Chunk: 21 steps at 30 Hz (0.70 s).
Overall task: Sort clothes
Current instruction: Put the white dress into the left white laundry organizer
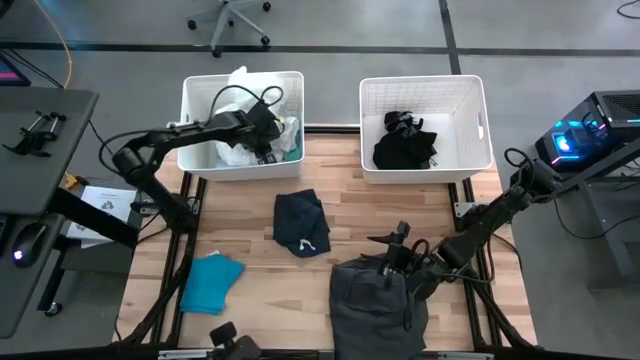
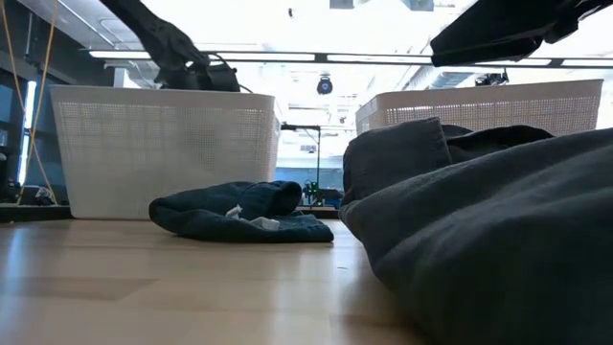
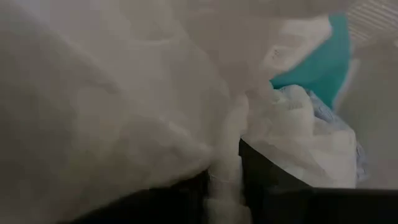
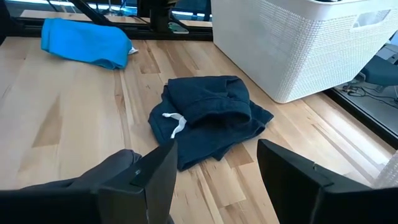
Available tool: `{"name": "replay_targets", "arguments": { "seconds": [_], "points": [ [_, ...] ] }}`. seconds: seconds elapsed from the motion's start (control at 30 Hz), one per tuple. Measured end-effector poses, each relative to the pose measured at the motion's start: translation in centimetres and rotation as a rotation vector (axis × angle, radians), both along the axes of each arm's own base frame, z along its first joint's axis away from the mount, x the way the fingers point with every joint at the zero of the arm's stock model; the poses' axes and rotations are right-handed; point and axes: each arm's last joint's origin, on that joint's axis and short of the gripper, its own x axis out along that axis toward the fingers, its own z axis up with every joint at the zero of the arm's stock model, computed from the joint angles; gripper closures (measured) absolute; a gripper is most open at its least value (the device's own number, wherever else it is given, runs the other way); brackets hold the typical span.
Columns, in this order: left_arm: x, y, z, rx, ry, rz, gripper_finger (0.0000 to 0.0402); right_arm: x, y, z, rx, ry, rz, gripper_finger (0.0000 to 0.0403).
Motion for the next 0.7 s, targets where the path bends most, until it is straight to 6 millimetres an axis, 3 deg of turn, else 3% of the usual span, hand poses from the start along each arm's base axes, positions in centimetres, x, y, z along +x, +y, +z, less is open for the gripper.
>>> {"name": "replay_targets", "arguments": {
  "seconds": [0.17, 0.47, 0.6, 0.7],
  "points": [
    [0.4, 0.1, 1.5, -0.012, -0.021, 0.059, 0.0339, 0.0, 0.0, 0.0, 0.000, 0.000, 0.000, 0.0194],
    [0.8, -3.9, 11.1, 0.012, -0.156, 0.086, 0.0311, 0.0, 0.0, 0.0, 0.001, -0.001, -0.001, 0.0194],
    [1.2, -4.8, 14.0, 0.279, -0.266, 0.037, 0.0313, 0.0, 0.0, 0.0, 0.003, -0.001, -0.001, 0.0194],
    [1.1, -3.8, 14.8, 0.535, -0.279, 0.187, 0.0316, 0.0, 0.0, 0.0, 0.008, -0.004, -0.003, 0.0194]
  ]
}}
